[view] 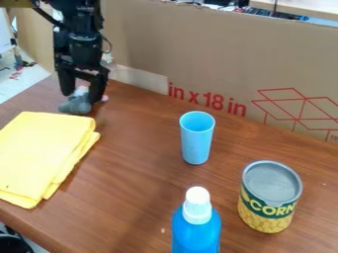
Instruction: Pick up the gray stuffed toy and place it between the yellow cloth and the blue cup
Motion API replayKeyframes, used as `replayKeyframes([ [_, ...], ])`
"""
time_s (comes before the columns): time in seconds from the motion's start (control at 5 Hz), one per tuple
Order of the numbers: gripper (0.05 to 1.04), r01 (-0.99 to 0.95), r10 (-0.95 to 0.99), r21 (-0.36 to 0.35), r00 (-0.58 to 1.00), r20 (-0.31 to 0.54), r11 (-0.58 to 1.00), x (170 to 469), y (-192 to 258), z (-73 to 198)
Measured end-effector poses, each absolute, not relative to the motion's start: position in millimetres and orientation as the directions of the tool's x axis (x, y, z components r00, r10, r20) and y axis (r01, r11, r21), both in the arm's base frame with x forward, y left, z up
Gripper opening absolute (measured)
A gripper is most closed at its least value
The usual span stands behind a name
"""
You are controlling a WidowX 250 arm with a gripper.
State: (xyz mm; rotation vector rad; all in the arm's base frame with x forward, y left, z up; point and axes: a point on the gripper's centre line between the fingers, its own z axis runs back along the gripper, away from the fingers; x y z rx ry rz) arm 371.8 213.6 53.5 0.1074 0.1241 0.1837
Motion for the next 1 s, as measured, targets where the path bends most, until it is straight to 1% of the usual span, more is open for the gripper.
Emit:
replayKeyframes([
  [0.2,0.989,-0.179,0.188,0.084,0.976,-0.108,0.980,373,211,48],
  [0.4,0.887,-0.212,0.217,0.055,0.972,-0.092,0.976,372,216,46],
  [0.6,0.645,-0.227,0.229,0.037,0.967,-0.109,0.973,371,219,46],
  [0.8,0.542,-0.189,0.191,0.032,0.976,-0.109,0.981,380,223,66],
  [1.0,0.527,-0.150,0.153,0.042,0.986,-0.066,0.988,387,217,78],
])
